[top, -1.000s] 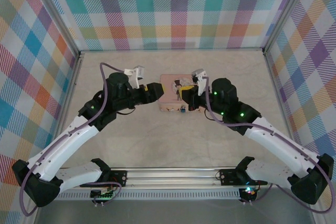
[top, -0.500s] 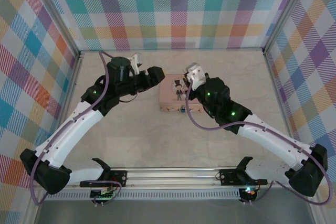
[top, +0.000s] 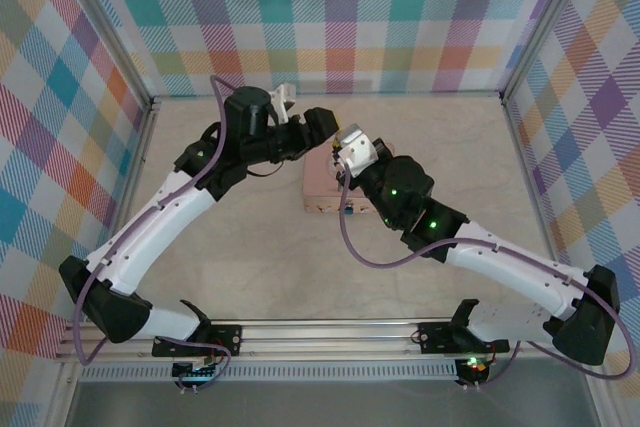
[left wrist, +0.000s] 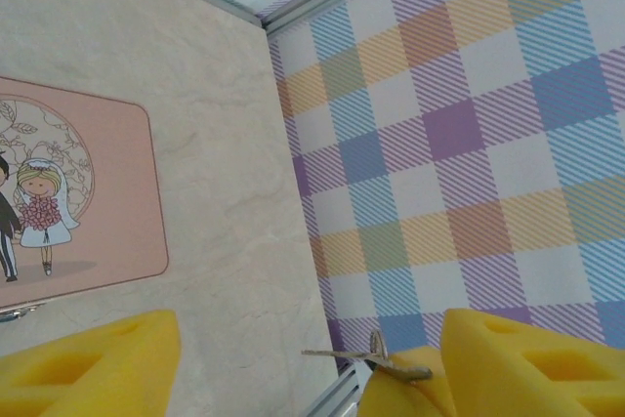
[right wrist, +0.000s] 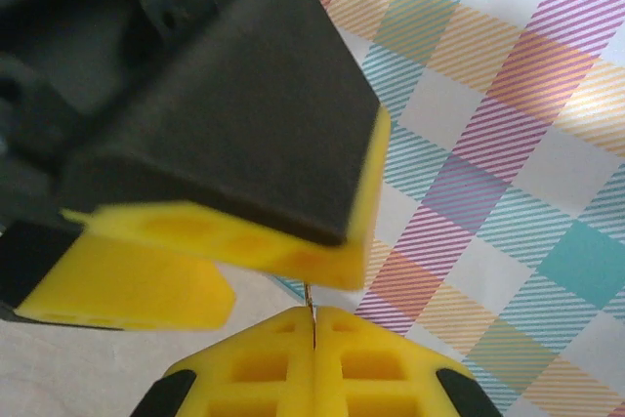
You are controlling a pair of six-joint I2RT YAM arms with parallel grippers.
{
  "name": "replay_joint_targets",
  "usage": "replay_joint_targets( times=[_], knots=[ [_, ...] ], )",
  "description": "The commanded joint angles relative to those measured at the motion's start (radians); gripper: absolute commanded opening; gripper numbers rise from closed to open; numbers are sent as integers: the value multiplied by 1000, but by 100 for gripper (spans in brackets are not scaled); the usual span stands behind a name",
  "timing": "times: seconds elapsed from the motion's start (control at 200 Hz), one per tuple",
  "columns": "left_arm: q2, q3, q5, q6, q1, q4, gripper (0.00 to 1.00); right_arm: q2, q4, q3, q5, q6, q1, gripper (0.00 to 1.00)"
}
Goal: Unlock the padlock with the key
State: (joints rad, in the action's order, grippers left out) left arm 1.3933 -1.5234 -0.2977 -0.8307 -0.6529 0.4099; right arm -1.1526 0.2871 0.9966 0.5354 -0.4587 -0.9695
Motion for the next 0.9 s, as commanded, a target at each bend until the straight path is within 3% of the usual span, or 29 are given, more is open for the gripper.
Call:
replay_joint_targets(
  times=[0.0,0.39,0.485,0.595,0.72,0.775,0.895],
  knots=[
    [7,-51,-3,-15,-14,-16,66,-4,65,-6,34,-41,-9,0],
    [24,-71,2,-21,-17,-16,34,-9,57,-12,51,-66,-24,0],
    [31,-79,-3,-20,-17,-14,17,-7,55,-13,57,-69,-26,0],
    [33,-81,-4,-18,-19,-16,7,-6,54,-12,58,-73,-26,0],
    [33,-81,-3,-9,-19,-10,0,-2,23,-2,57,-56,-28,0],
    [37,-80,-2,-2,-19,-4,0,-4,-37,19,60,-33,-27,8],
    [36,-61,10,26,-18,3,0,5,-176,39,77,69,-25,35]
  ],
)
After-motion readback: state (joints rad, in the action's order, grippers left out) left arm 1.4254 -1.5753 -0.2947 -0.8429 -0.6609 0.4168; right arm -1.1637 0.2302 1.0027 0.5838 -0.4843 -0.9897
